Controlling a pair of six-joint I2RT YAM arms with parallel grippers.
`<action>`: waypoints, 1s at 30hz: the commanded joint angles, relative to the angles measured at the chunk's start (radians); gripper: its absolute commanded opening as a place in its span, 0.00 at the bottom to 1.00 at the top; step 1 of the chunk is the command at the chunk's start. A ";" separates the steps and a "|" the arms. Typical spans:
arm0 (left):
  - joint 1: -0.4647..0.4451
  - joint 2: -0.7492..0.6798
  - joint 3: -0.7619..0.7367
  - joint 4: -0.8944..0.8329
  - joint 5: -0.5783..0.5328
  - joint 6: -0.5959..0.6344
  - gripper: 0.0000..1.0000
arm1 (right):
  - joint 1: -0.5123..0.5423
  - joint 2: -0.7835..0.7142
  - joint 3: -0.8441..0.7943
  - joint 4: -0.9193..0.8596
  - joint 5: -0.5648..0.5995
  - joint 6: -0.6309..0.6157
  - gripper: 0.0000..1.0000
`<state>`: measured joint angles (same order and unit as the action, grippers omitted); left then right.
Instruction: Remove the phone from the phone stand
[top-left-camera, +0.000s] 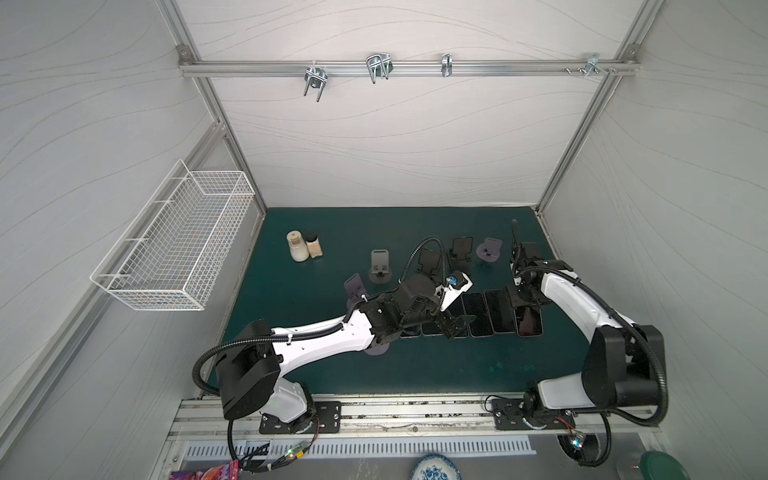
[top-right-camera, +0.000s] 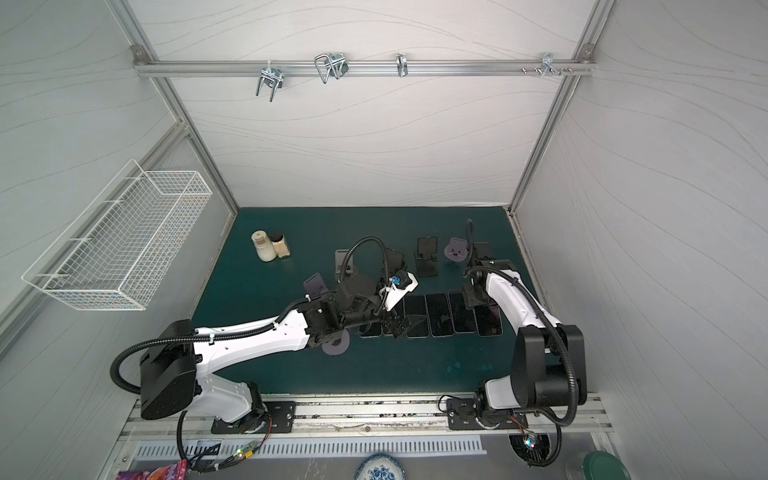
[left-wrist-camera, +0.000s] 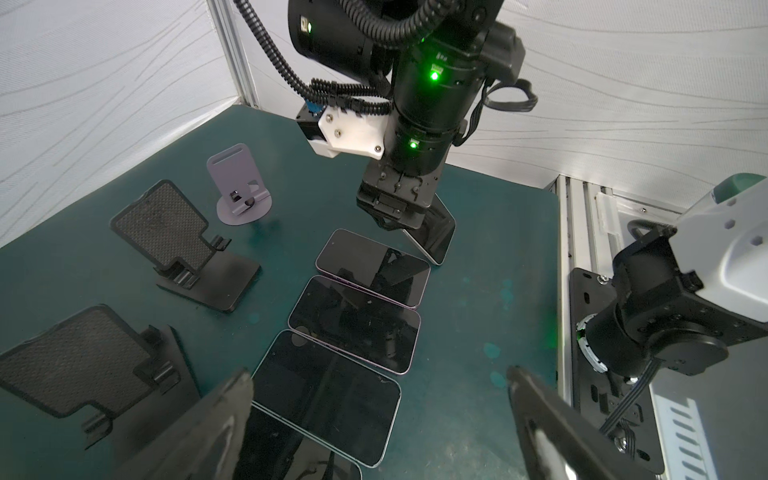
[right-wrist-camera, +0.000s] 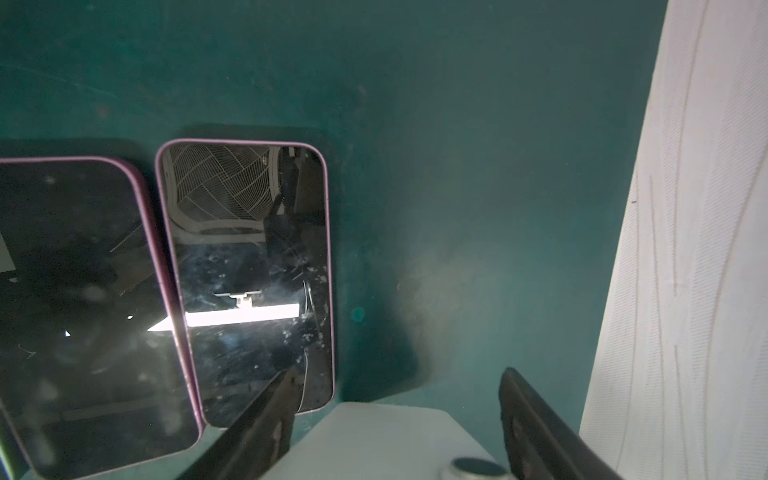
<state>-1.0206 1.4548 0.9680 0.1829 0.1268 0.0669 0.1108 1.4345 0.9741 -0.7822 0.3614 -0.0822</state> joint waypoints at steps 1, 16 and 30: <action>0.010 0.006 0.015 0.021 -0.008 -0.008 0.96 | -0.004 0.036 0.019 0.024 0.014 0.007 0.47; 0.033 0.017 0.015 0.026 0.024 -0.018 0.96 | -0.040 0.130 0.073 0.064 -0.015 -0.004 0.48; 0.033 0.035 0.011 0.048 0.071 -0.042 0.96 | -0.086 0.211 0.115 0.117 -0.036 -0.050 0.48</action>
<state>-0.9905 1.4742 0.9680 0.1852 0.1757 0.0277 0.0364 1.6299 1.0630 -0.7265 0.3237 -0.1070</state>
